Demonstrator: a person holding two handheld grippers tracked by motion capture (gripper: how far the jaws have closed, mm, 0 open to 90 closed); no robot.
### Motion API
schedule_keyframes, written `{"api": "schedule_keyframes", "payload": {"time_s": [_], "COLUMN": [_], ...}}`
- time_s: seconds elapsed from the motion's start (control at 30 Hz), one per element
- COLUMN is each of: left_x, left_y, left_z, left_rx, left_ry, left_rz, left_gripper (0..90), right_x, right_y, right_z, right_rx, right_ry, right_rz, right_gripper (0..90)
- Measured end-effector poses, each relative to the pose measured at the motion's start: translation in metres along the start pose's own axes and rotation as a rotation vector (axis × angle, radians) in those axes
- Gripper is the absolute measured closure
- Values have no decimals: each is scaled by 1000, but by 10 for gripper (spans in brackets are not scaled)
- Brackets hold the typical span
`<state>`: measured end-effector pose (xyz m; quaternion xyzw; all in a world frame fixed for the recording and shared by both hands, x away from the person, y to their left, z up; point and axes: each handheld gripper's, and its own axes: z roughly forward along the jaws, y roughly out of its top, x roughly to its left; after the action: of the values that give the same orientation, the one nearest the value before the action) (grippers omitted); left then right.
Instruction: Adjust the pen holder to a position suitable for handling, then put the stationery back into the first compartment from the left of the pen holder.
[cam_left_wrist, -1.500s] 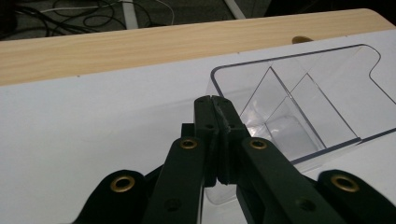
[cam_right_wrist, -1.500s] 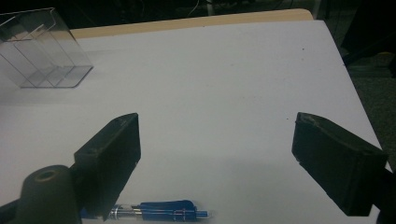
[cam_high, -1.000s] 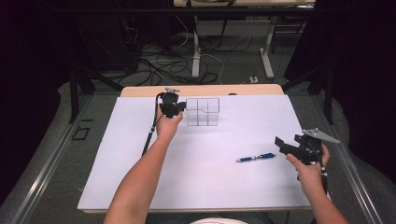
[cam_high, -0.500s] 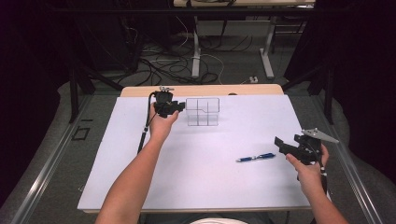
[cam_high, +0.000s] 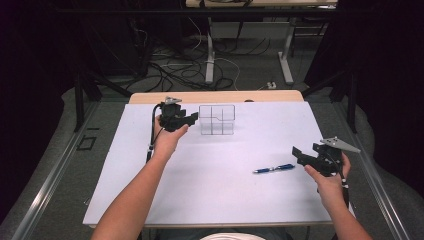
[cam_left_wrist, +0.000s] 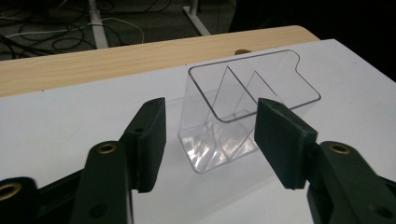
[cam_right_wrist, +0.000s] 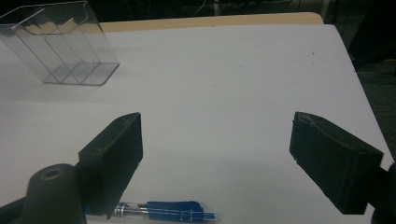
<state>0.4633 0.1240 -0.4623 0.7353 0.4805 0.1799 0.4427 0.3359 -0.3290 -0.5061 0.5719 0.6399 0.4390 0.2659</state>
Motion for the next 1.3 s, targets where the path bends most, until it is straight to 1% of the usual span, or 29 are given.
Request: {"api": "schedule_keyframes", "payload": {"time_s": [0.03,0.1,0.13,0.2,0.23,0.27,0.3,0.33,0.37,0.43,0.47,0.5,0.6,0.63,0.67,0.73,0.8,0.83,0.87,0.9,0.97,1.0,1.03,1.1,1.13,1.17,1.2,1.23,1.3], "left_x": [-1,-2,-2,-2,-2,-2,-1,-1,0,0,1,2,4,5,6,7,8,8,8,8,8,8,8,7,7,7,7,6,5], "left_y": [-1,-3,-4,-7,-9,-11,-13,-16,-18,-24,-26,-29,-37,-39,-40,-43,-46,-47,-49,-50,-53,-55,-56,-60,-62,-63,-65,-67,-72], "left_z": [-2,-9,-11,-17,-20,-23,-26,-29,-32,-37,-40,-43,-48,-50,-52,-56,-61,-63,-65,-68,-73,-74,-76,-80,-82,-84,-87,-88,-91], "left_rx": [-8,-13,-23,-29,-32,-34,-43,-47,-43,-34,-30,-28,-29,-30,-37,-47,-52,-54,-58,-59,-73,-81,-83,-95,-94,-102,-103,-104,-99], "left_ry": [4,-8,-10,-16,-13,-10,-16,-19,-13,1,9,9,11,8,4,-9,-4,-12,-14,-17,-29,-25,-24,-27,-25,-18,-22,-26,-38], "left_rz": [-1,-1,-1,1,2,-5,-10,-26,-21,-35,-40,-46,-47,-44,-38,-37,-29,-27,-21,-20,-18,-26,-39,-32,-31,-22,-27,-31,-32], "left_gripper": [413,385,348,331,314,314,296,296,270,269,269,269,235,212,165,155,139,115,43,43,0,2,2,2,2,2,2,2,2], "right_x": [0,0,0,0,1,1,1,1,1,3,3,3,4,4,5,5,5,6,6,6,6,6,6,9,9,10,12,12,16], "right_y": [0,0,0,0,0,0,0,0,1,1,1,1,1,1,2,2,2,2,2,2,3,3,3,3,3,3,3,3,3], "right_z": [1,1,1,1,0,0,1,1,0,0,0,0,1,1,0,0,0,0,-1,-1,-1,-2,-2,-1,-1,0,0,0,0], "right_rx": [-13,-16,-19,-18,-5,-5,-20,-20,-6,-12,-3,-3,-10,-5,2,-7,-10,-12,-11,-11,-8,-14,-14,-9,-9,-5,7,7,17], "right_ry": [4,2,-3,-2,5,5,-3,-3,5,5,13,13,16,22,19,21,21,20,20,20,19,31,31,49,49,49,61,61,62], "right_rz": [-2,-2,-2,-3,-6,-6,-30,-30,-39,-36,-54,-54,-56,-58,-59,-68,-66,-66,-63,-63,-74,-70,-70,-66,-66,-82,-109,-109,-131], "right_gripper": [169,169,169,168,168,168,168,168,168,168,168,168,168,168,167,166,165,163,159,159,151,146,146,127,127,121,98,98,76]}}
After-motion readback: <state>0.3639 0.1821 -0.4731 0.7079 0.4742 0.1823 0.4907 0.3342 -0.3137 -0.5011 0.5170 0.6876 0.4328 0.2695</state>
